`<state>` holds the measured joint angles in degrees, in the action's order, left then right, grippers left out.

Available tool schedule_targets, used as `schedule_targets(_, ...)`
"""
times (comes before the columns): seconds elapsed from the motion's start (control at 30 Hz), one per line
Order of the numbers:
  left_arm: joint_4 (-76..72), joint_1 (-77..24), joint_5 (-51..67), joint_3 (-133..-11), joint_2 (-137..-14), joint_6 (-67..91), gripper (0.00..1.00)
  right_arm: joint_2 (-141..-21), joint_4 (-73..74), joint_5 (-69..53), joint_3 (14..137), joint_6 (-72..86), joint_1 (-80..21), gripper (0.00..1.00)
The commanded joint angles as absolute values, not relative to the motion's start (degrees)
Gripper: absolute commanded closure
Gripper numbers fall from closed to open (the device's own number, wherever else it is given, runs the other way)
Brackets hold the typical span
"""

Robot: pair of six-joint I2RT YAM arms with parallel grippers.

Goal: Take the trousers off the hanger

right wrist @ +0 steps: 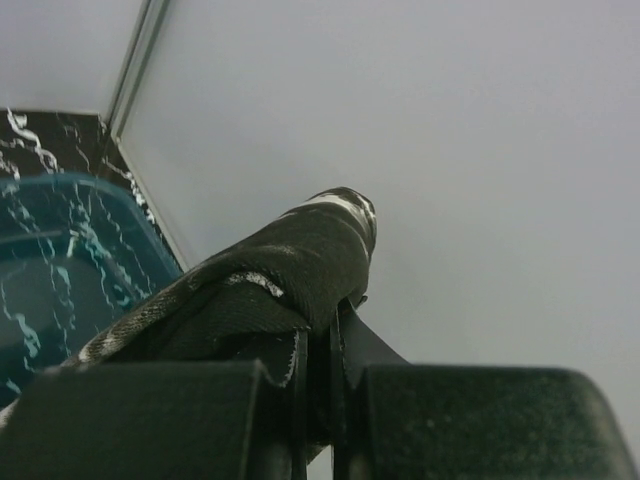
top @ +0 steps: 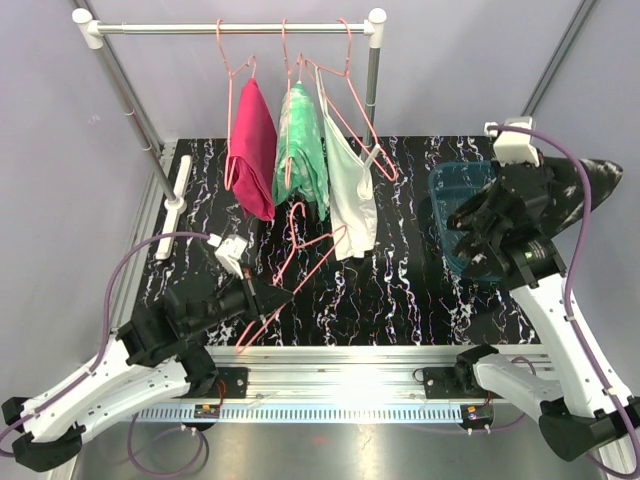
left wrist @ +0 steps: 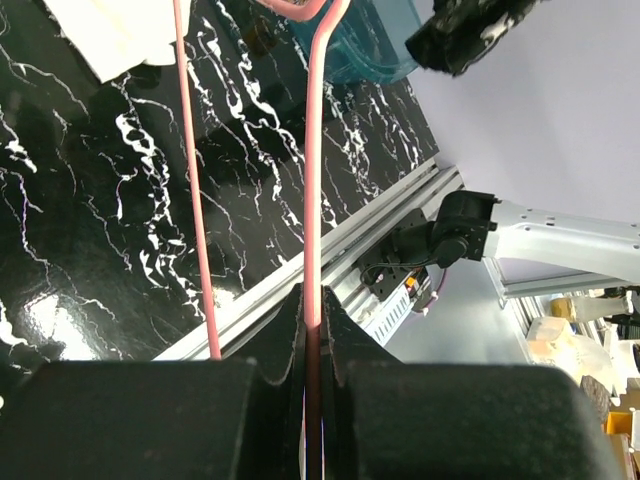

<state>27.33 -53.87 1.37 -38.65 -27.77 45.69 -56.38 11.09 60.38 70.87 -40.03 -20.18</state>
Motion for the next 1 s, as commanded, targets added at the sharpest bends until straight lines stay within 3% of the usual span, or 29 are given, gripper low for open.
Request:
schedule_targets(0.0,21.8,-54.1,1.7,-38.1,-27.2,44.9,1.00,-51.6,6.9,60.3,68.8,-37.2,-19.6,1.00)
schedule_targets(0.3,16.4,-54.1,4.7,-33.5,-28.7,44.9,1.00,-42.8,0.5,66.5,58.7,-49.3,-19.6,1.00)
schedule_targets(0.47,15.9,-54.1,5.2,-33.7,-30.1,43.4,1.00,-44.4,-5.3,65.8,56.8,-53.3,-19.4,1.00)
schedule_targets(0.97,13.4,-54.1,7.5,-32.9,-28.4,43.6,1.00,-82.4,-20.2,53.9,63.0,-50.4,-8.8,1.00)
